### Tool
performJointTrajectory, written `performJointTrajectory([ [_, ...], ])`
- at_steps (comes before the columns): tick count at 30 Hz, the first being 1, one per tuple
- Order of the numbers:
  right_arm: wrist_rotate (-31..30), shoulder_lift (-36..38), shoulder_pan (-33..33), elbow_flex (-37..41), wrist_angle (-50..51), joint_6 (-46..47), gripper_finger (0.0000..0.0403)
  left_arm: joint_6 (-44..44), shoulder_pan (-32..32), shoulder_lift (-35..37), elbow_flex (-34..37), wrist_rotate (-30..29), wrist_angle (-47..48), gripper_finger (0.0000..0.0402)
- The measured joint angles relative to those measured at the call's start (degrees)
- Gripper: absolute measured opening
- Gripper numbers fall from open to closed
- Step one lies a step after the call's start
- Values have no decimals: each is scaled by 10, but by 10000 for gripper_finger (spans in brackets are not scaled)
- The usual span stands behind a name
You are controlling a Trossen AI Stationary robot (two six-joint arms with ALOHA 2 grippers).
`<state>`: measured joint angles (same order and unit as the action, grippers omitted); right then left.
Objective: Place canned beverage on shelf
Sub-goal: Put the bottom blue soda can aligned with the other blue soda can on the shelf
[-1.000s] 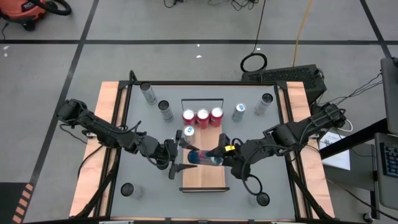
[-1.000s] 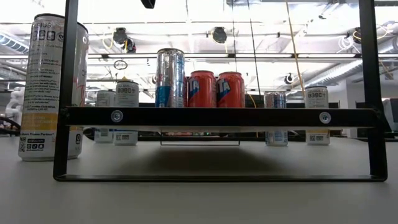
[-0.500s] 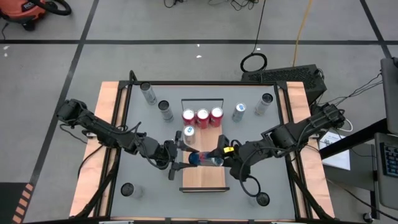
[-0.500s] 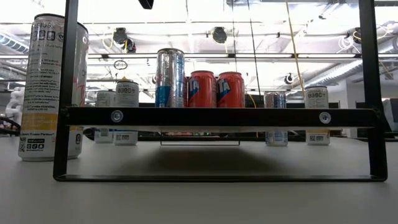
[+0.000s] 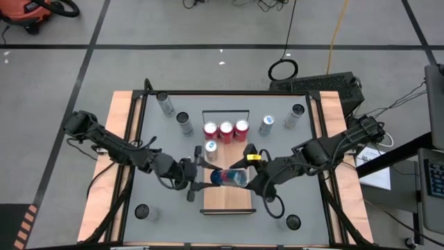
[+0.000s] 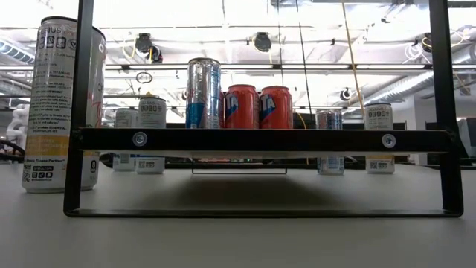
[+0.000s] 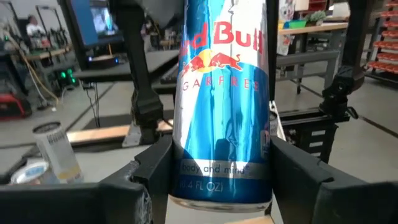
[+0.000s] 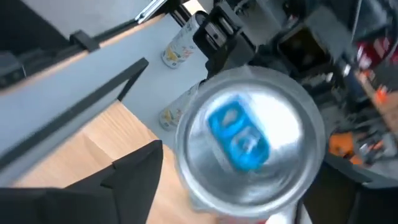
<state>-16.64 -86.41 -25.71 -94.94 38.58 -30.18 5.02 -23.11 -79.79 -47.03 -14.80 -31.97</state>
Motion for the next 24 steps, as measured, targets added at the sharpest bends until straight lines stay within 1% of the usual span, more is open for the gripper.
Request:
performJointTrajectory([
  [2, 0, 0, 0, 0, 2, 54, 322, 13, -3, 0, 0, -7, -4, 207],
  [4, -10, 0, 2, 0, 3, 137, 327, 27, -7, 0, 0, -11, -6, 207],
  [7, -35, 0, 9, 2, 6, 270, 329, 44, -17, 0, 0, -35, -17, 206],
  [9, -44, 2, 12, 22, -15, 321, 329, 60, -24, 0, 0, -52, -31, 206],
  [11, -52, 2, 13, 55, -54, 350, 329, 78, -32, 0, 0, -71, -46, 206],
  [13, -77, 4, 12, 105, -116, 371, 329, 94, -38, 0, 0, -92, -61, 206],
  [16, -105, 7, 9, 195, -276, 377, 329, 109, -45, -1, 0, -123, -67, 206],
  [19, -108, 8, 6, 262, -415, 370, 329, 110, -52, -1, 0, -144, -67, 206],
  [21, -112, 8, 5, 288, -472, 366, 329, 108, -58, -1, 0, -153, -67, 206],
  [24, -127, 9, 3, 294, -505, 347, 329, 105, -63, -5, 0, -162, -78, 206],
])
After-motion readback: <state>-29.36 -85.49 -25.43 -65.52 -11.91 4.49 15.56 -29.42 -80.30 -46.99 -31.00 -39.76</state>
